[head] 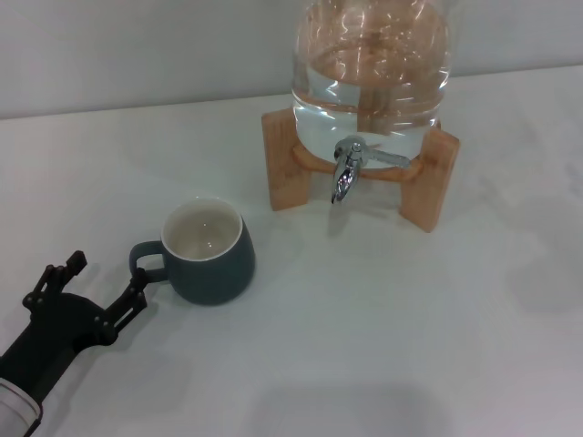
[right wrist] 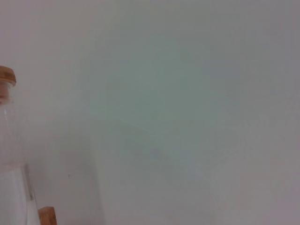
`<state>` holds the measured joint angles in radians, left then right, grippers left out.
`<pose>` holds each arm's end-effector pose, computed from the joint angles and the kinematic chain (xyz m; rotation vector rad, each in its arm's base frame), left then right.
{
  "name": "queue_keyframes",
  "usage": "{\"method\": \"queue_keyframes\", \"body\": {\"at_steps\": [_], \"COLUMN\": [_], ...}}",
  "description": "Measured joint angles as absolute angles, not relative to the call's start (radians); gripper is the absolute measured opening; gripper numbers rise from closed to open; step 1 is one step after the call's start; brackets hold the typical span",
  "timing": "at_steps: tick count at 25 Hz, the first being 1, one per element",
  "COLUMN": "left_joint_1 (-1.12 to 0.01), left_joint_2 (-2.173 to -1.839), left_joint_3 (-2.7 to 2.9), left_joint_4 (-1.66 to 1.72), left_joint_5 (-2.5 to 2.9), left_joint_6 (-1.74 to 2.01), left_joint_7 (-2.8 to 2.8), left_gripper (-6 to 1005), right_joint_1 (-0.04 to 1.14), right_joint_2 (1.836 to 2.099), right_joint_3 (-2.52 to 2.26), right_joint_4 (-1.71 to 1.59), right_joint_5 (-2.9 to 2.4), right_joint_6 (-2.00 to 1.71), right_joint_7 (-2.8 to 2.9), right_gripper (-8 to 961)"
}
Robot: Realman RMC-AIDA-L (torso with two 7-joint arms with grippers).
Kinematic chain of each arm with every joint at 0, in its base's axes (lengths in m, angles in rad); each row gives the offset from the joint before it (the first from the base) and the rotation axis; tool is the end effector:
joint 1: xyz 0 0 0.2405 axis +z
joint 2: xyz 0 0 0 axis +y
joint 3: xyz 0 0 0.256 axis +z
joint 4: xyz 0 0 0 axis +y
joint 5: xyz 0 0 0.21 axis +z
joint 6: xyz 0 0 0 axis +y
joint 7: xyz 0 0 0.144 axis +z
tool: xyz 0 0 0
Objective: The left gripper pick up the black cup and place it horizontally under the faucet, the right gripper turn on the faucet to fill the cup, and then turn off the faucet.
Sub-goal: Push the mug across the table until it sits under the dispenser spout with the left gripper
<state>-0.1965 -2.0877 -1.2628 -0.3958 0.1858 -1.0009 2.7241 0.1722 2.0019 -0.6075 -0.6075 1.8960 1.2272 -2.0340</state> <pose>-0.3229 0.2719 -0.0713 -2.0491 -0.5989 -0.6703 0.3927 0.2815 0.1251 -1.6703 0.7202 0.7878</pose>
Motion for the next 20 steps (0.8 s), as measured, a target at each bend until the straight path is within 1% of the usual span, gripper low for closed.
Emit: {"method": "queue_keyframes", "body": {"at_steps": [20], "left_joint_1": [-0.183], "left_joint_2": [-2.086], "left_joint_3": [-1.253], "left_joint_4": [-0.395], "left_joint_5": [0.186], "left_joint_6": [-1.046], "left_joint_7": [2.727], "left_gripper": [890], "right_joint_1": [0.170], "right_joint_2": [2.002], "right_joint_3": [-0.606], "right_joint_4": [-0.606], "right_joint_5": [1.896], "right_joint_6": [1.229], "right_joint_7": [-2.034], "right_gripper": [849]}}
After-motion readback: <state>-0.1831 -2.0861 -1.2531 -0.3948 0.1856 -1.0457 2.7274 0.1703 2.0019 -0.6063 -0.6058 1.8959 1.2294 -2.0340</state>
